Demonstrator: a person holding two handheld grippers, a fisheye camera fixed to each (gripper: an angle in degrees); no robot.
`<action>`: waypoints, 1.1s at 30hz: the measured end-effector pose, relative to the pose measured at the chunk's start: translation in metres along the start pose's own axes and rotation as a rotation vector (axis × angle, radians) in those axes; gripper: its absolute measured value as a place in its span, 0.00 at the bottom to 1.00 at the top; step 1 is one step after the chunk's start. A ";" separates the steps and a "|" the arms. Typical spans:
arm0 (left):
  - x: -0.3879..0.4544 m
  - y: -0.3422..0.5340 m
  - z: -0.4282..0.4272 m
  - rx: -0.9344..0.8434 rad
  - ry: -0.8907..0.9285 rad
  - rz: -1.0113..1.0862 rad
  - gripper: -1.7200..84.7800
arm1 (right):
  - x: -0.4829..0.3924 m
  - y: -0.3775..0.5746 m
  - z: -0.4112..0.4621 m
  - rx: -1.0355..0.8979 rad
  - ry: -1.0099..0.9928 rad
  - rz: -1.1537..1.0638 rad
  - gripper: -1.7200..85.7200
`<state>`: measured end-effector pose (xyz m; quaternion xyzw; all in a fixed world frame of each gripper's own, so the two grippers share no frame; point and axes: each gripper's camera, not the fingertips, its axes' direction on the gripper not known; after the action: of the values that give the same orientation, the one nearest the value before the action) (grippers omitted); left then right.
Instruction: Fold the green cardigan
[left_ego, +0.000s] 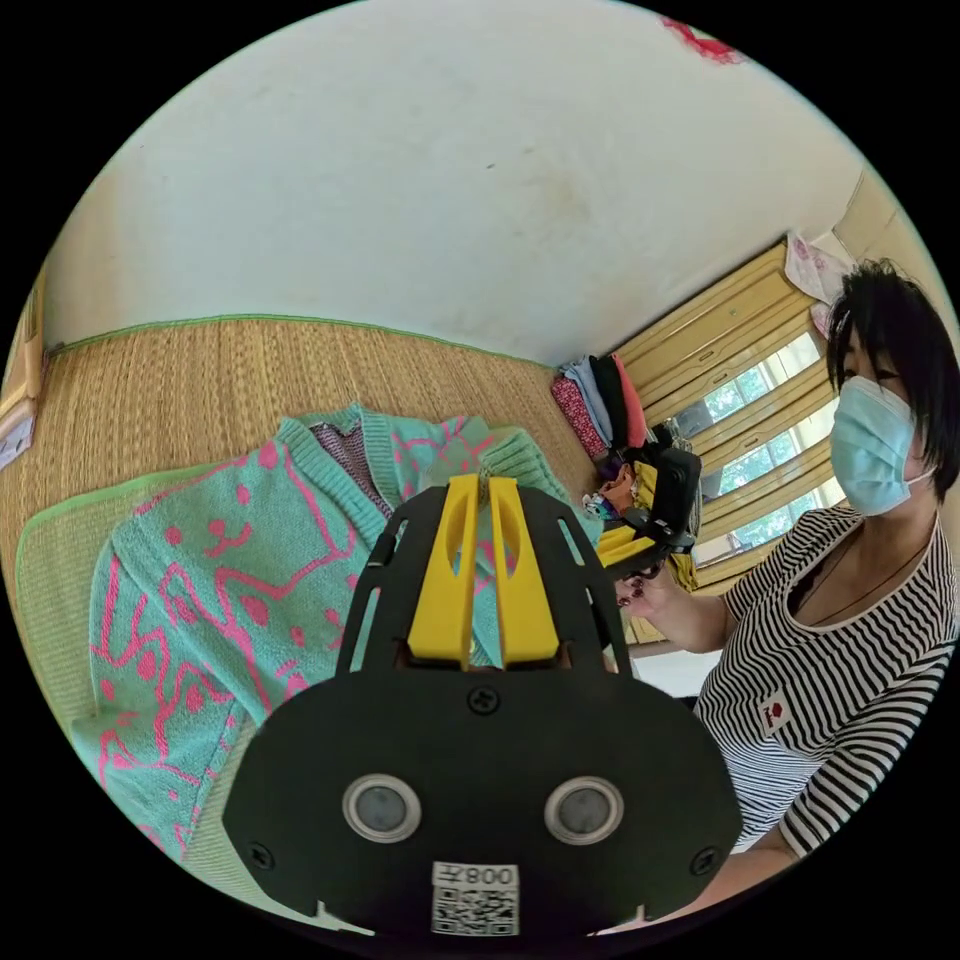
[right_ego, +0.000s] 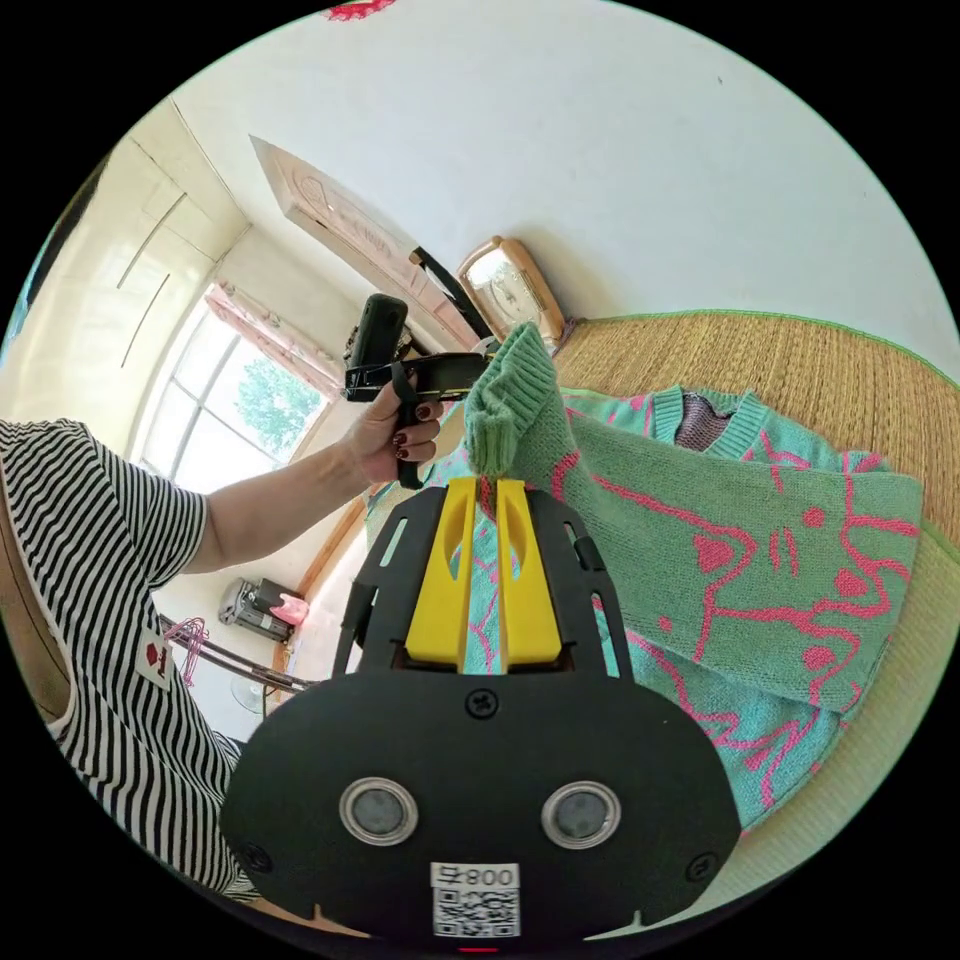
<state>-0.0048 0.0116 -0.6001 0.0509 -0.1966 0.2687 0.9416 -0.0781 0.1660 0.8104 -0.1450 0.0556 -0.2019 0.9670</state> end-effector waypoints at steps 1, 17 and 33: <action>-0.005 0.004 -0.006 0.002 -0.006 -0.006 0.04 | 0.000 -0.008 0.018 -0.022 -0.002 -0.013 0.05; -0.104 0.135 -0.105 0.082 -0.020 -0.371 0.02 | 0.032 -0.043 0.237 -0.367 0.163 -0.038 0.08; -0.134 0.202 -0.204 0.067 -0.201 -0.424 0.02 | 0.035 -0.125 0.288 -0.310 0.135 -0.051 0.02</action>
<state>-0.1454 0.1591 -0.8423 0.1486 -0.2654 0.0649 0.9504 -0.0453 0.1172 1.1207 -0.2800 0.1472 -0.2246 0.9217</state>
